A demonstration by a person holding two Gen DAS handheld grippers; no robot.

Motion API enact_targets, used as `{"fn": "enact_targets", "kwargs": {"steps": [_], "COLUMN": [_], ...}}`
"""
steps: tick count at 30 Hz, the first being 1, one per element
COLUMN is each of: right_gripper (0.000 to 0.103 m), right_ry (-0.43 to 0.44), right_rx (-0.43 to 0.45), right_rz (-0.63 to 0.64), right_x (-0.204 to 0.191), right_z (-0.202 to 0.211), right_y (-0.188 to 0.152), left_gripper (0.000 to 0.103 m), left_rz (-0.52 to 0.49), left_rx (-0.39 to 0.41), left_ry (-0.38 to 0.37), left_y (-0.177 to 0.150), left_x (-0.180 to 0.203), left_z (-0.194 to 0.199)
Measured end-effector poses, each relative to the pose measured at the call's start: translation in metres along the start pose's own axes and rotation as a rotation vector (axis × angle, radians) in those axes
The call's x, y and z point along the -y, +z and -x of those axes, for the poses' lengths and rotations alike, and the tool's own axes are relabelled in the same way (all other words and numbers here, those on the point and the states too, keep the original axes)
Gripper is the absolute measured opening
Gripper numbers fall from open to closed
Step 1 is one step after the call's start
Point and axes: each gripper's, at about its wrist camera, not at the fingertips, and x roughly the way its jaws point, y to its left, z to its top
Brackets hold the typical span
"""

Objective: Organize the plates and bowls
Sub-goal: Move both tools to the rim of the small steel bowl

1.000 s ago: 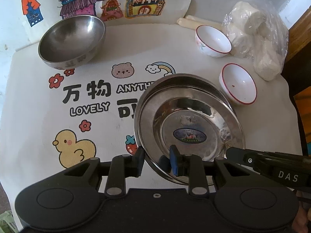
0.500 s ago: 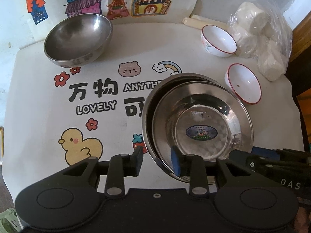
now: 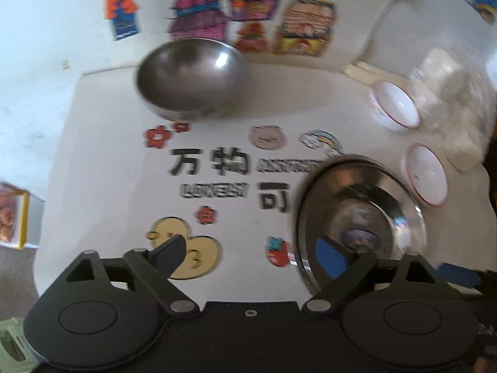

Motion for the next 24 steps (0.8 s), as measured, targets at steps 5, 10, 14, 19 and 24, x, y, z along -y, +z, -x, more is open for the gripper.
{"fn": "enact_targets", "kwargs": {"steps": [5,10,14,19,24], "right_gripper": [0.101,0.101,0.101,0.103,0.103], "right_ry": [-0.020,0.009,0.026,0.042,0.027], "right_rx": [0.056,0.088,0.111,0.152,0.187], "right_rz": [0.062,0.110,0.117,0.116,0.134], "right_x": [-0.023,-0.050,-0.070,-0.094,-0.114], "right_z": [0.007,0.004,-0.006,-0.029,-0.062], "right_y": [0.004,0.006,0.019,0.053,0.089], "left_gripper": [0.100,0.101,0.102,0.102,0.102], "left_rz": [0.076,0.112,0.133,0.134,0.113], "left_rx": [0.024,0.051,0.085,0.126,0.141], "left_ry": [0.045,0.080,0.098,0.083,0.055], "left_y": [0.010,0.029,0.052,0.090,0.119], "left_x": [-0.037,-0.078,-0.105,-0.128,-0.136], "left_z": [0.002,0.001,-0.004,-0.019,-0.042]}}
